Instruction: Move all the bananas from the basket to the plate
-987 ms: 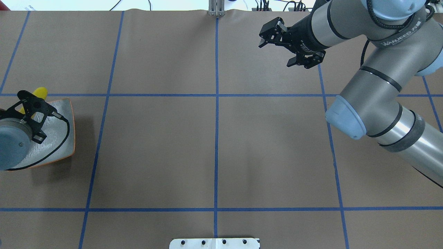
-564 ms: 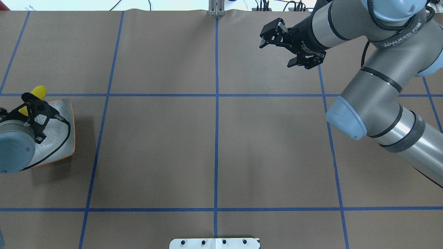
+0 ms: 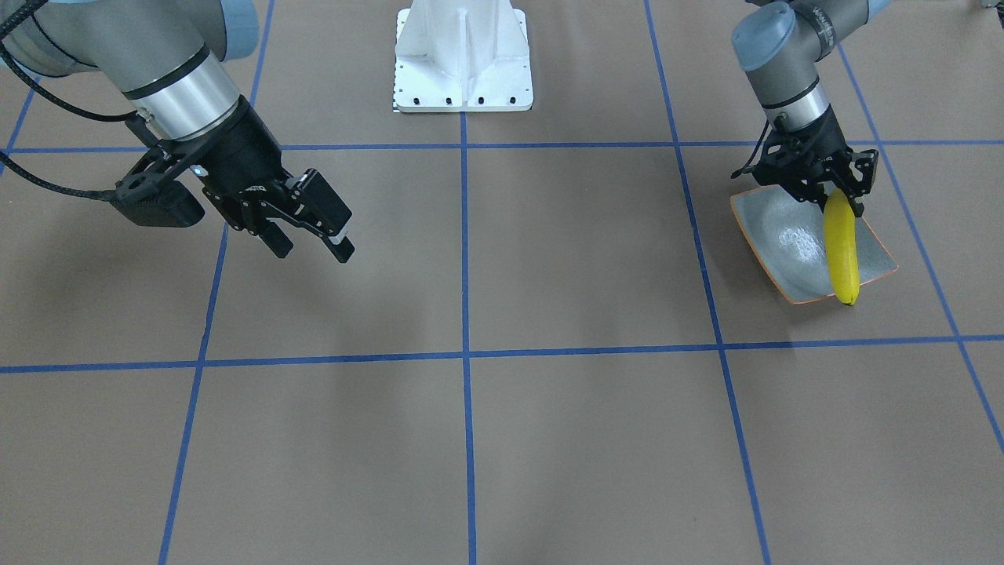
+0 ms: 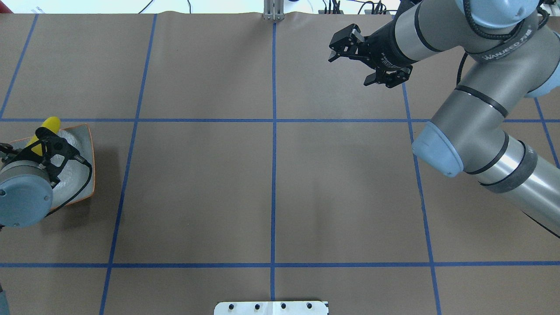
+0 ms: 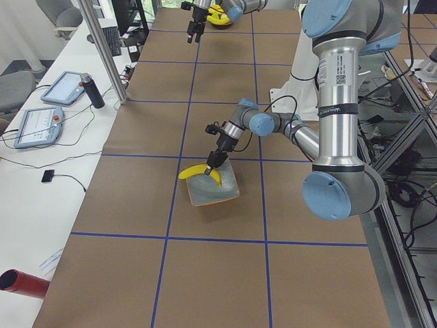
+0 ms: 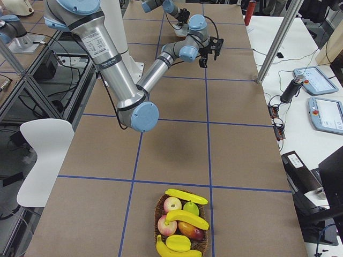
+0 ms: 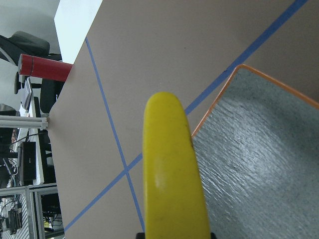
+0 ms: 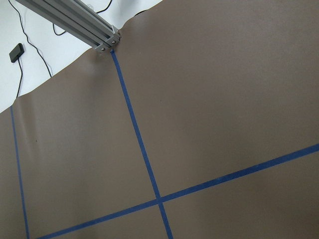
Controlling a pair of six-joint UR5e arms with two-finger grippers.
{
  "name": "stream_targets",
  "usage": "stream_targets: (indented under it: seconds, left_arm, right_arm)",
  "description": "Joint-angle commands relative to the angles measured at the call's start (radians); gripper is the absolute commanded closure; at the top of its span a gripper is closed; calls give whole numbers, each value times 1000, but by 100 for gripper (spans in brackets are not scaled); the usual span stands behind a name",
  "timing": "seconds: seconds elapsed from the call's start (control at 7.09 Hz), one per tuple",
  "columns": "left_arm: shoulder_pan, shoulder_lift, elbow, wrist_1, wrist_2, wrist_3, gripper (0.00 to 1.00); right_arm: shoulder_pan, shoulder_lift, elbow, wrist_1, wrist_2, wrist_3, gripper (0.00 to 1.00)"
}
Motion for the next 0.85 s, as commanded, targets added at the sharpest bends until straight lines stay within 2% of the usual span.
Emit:
stream_targets:
  seconds: [0.0, 0.42, 0.7]
  left_arm:
    - [16, 0, 1, 3, 7, -2, 0]
    - [14, -6, -34, 7, -7, 2, 0]
    - [-13, -15, -126, 7, -161, 57, 0]
  right_arm:
    - [1, -1, 3, 1, 0, 0, 0]
    - [3, -6, 6, 1, 2, 1, 0]
    - [17, -13, 7, -2, 21, -32, 0]
